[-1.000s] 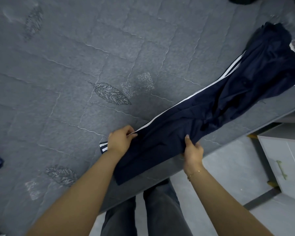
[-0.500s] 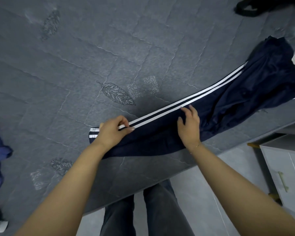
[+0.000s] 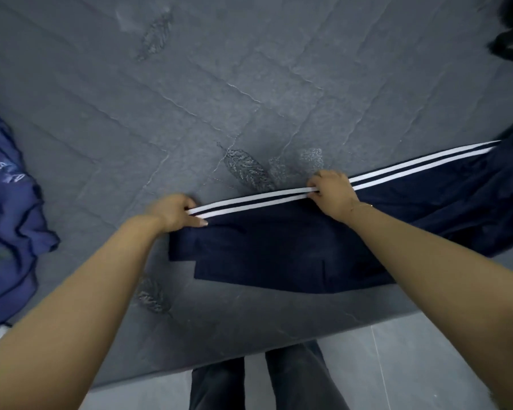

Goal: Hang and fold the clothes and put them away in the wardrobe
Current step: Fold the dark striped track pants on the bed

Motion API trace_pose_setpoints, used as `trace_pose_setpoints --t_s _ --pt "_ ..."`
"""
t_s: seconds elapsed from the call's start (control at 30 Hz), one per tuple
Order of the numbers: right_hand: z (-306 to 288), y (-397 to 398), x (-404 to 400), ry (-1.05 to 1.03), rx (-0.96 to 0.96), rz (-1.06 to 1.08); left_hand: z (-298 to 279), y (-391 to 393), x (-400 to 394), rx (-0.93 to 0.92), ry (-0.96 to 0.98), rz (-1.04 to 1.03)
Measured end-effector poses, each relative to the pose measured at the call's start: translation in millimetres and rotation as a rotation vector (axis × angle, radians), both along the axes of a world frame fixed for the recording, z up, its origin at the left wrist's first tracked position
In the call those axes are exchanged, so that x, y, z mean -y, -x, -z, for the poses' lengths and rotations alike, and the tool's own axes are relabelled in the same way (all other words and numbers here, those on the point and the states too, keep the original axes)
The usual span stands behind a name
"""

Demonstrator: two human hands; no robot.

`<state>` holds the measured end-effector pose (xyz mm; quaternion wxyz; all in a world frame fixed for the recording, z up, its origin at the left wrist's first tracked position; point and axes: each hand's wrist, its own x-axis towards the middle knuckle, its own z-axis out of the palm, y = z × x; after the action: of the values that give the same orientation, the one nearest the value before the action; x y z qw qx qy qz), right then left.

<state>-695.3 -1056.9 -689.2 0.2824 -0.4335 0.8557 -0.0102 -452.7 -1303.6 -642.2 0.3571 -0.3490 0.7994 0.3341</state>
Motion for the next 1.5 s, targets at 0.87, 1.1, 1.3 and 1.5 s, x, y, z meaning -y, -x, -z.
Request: trace_pose_setpoints --t_s 0.87,1.1,1.3,1.5 --pt "49.4 -144.3 89.5 0.141 0.034 -0.225 72.7 -87.3 28.6 -0.61 0.318 -0.977" --pt "16.8 -135.2 81.3 0.245 0.249 -0.007 42.1 -61.9 28.4 -0.243 0.584 -0.646" --pt "-16.7 -84.6 12.0 0.329 0.25 0.23 -2.8 25.1 -44.7 -0.446 0.535 -0.061" --pt "-40.7 8.2 -93.4 0.347 0.256 0.346 -11.8 145.7 -146.8 -0.483 0.361 0.219"
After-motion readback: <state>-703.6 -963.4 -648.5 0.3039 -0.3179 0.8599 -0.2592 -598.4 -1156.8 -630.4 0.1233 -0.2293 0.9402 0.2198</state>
